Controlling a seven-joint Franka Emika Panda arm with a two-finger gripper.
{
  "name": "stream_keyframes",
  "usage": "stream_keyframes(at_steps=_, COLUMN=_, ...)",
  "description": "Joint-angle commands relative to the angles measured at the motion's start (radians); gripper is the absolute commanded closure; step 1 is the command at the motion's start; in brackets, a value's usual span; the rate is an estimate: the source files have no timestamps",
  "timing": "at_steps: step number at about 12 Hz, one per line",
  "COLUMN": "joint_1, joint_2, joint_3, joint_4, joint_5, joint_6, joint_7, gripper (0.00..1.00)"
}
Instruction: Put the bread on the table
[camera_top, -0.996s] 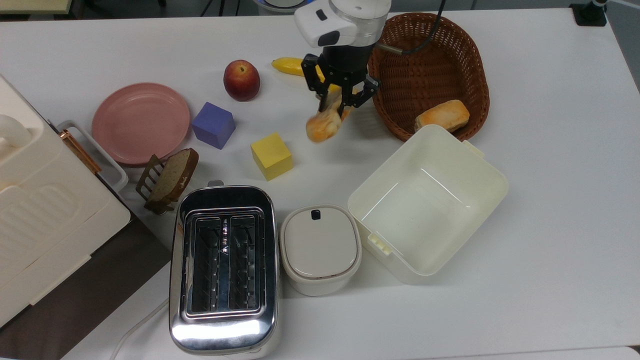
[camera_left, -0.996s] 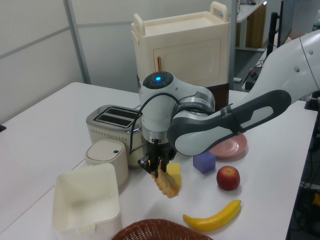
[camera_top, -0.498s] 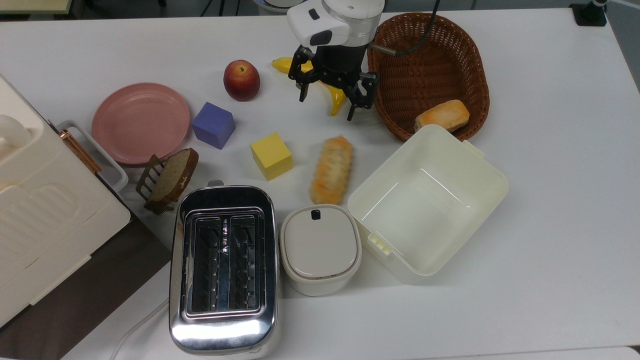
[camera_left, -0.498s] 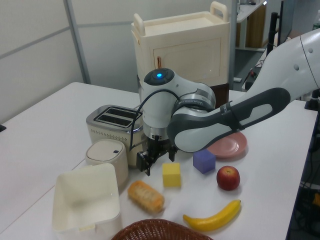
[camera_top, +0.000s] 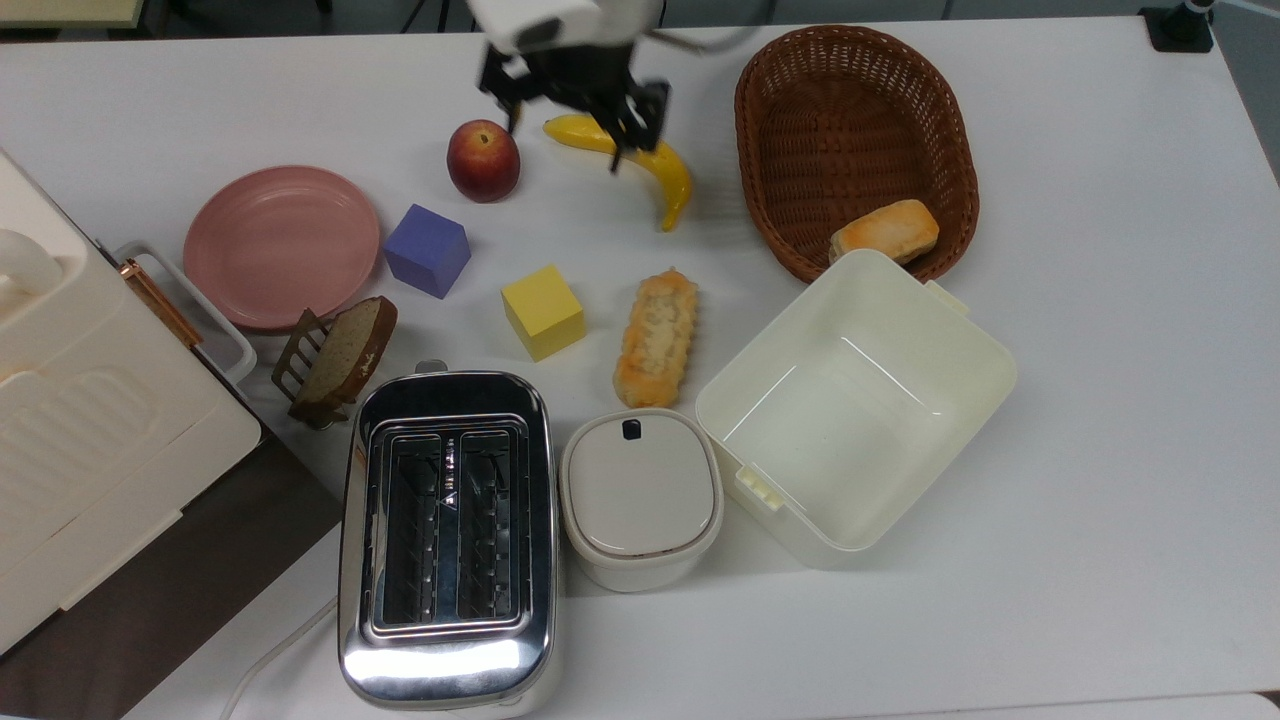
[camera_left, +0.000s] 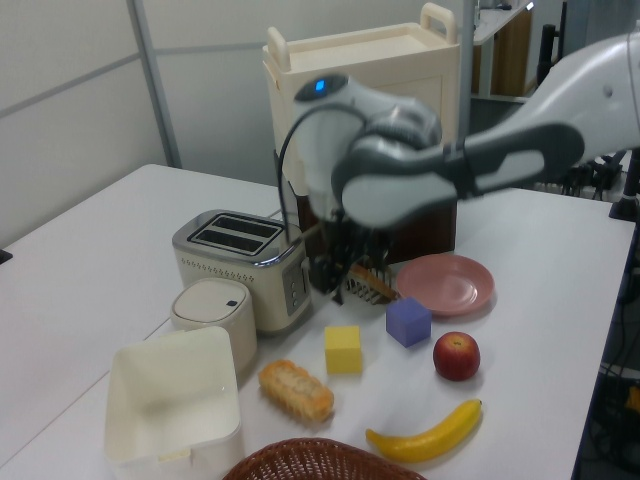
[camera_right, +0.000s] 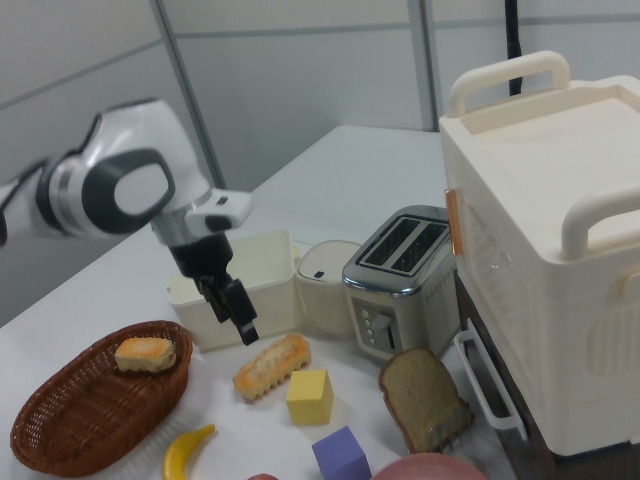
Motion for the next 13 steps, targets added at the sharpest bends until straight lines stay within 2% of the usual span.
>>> stream_keyframes(at_steps=1, joint_1=-0.091, joint_2=-0.036, joint_3=-0.004, joint_4=0.097, joint_5=0.077, joint_6=-0.162, joint_7=-0.223, gripper=0.00)
stream_keyframes(at_steps=5, joint_1=-0.145, joint_2=-0.043, joint_3=-0.013, joint_4=0.123, joint_5=0.096, joint_6=-0.212, joint_7=-0.346, gripper=0.00)
stream_keyframes(at_steps=13, joint_1=-0.143, joint_2=-0.036, joint_3=-0.022, joint_4=0.143, joint_5=0.096, joint_6=-0.212, joint_7=-0.343, gripper=0.00)
